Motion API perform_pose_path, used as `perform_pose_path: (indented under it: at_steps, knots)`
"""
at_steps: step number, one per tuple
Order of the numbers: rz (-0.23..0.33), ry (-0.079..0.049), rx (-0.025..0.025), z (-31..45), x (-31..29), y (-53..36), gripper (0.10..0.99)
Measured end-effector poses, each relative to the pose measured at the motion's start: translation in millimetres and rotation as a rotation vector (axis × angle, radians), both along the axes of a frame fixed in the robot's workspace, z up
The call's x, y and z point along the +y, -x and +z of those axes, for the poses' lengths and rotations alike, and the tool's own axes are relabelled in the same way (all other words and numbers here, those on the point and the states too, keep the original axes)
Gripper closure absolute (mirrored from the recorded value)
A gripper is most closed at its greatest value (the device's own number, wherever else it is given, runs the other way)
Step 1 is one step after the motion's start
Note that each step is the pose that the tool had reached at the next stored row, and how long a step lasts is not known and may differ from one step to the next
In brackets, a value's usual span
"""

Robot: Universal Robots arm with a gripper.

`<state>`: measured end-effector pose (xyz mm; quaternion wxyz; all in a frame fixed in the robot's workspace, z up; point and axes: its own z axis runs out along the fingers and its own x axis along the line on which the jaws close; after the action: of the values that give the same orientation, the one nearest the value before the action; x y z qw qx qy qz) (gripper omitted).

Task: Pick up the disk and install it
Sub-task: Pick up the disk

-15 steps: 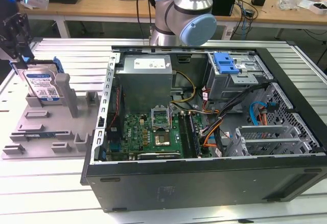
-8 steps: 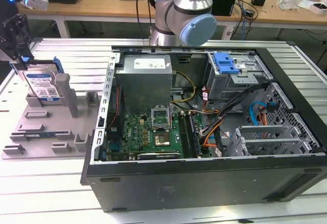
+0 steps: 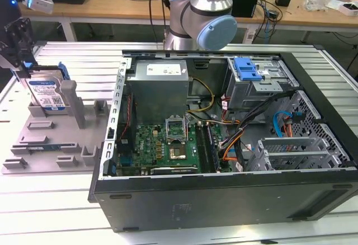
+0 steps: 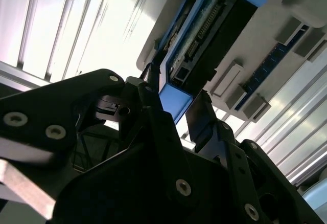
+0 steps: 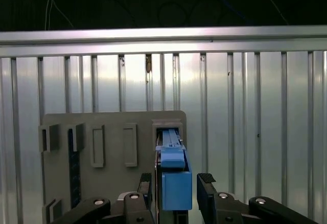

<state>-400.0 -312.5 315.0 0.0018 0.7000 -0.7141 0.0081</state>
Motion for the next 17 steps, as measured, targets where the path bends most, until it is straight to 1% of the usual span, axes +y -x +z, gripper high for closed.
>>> perform_pose_path:
  at_steps: [6,11,17]
  knots:
    - [0.0,0.0,-0.0001,-2.8,0.0,0.0,0.604]
    - [0.0,0.0,0.0,-7.2,0.0,0.0,0.604]
    - [0.0,0.0,0.0001,-10.7,0.0,0.0,0.604]
